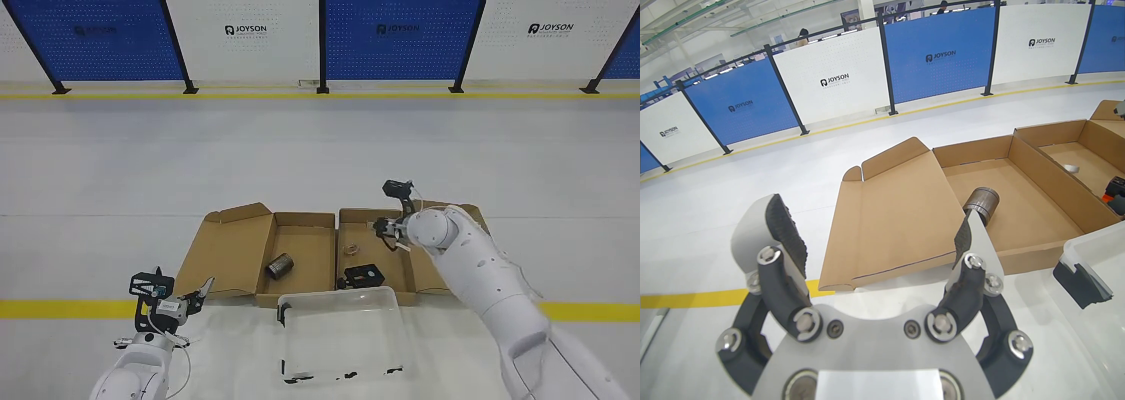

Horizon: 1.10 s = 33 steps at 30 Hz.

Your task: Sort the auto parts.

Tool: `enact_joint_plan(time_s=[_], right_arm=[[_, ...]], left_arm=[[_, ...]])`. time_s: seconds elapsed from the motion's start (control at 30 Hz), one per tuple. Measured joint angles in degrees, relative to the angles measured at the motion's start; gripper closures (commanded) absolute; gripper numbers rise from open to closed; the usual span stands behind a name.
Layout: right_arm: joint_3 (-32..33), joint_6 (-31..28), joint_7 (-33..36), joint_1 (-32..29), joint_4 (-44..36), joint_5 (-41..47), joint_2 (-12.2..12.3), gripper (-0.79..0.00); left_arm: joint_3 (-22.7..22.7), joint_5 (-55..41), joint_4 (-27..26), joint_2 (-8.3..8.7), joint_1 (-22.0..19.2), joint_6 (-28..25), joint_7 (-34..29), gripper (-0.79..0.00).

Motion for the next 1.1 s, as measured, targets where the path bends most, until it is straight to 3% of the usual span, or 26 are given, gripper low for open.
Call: enact_joint_plan(time_s=[0.1, 0.17, 0.27, 0.5, 0.57, 0.6, 0.67, 0.77, 1.0, 1.1], right_arm=[[1.1, -2.8, -1.0, -1.2, -2.6, -0.6, 0.7, -0.182], [2.4, -5.5, -1.5, -2.9, -5.8, -1.3, 1.6, -0.231], [5.4, -10.7, -1.5, -6.7, -12.2, -1.9, 3.6, -0.225], [17.9, -28.6, 1.5, -22.2, -33.3, -2.0, 9.9, -0.203], [22.3, -33.2, 0.5, -27.7, -39.3, -1.7, 11.4, 0.0], [24.2, -35.2, -0.7, -30.0, -41.6, -1.2, 11.9, 0.0], [28.4, -39.0, -3.9, -35.2, -45.6, -0.5, 12.9, -0.123], [33.0, -41.6, -8.7, -41.1, -49.0, -0.3, 13.7, -0.212], [39.6, -46.2, -16.1, -48.5, -48.2, 3.3, 14.6, -0.212], [40.7, -48.1, -17.7, -49.8, -46.4, 4.9, 14.8, -0.256]], left_arm=[[0.0, 0.0, 0.0, 0.0, 0.0, 0.0, 0.0, -0.785], [0.0, 0.0, 0.0, 0.0, 0.0, 0.0, 0.0, -0.785], [0.0, 0.0, 0.0, 0.0, 0.0, 0.0, 0.0, -0.785], [0.0, 0.0, 0.0, 0.0, 0.0, 0.0, 0.0, -0.785], [0.0, 0.0, 0.0, 0.0, 0.0, 0.0, 0.0, -0.785], [0.0, 0.0, 0.0, 0.0, 0.0, 0.0, 0.0, -0.785], [0.0, 0.0, 0.0, 0.0, 0.0, 0.0, 0.0, -0.785], [0.0, 0.0, 0.0, 0.0, 0.0, 0.0, 0.0, -0.785], [0.0, 0.0, 0.0, 0.0, 0.0, 0.0, 0.0, -0.785], [0.0, 0.0, 0.0, 0.0, 0.0, 0.0, 0.0, -0.785]])
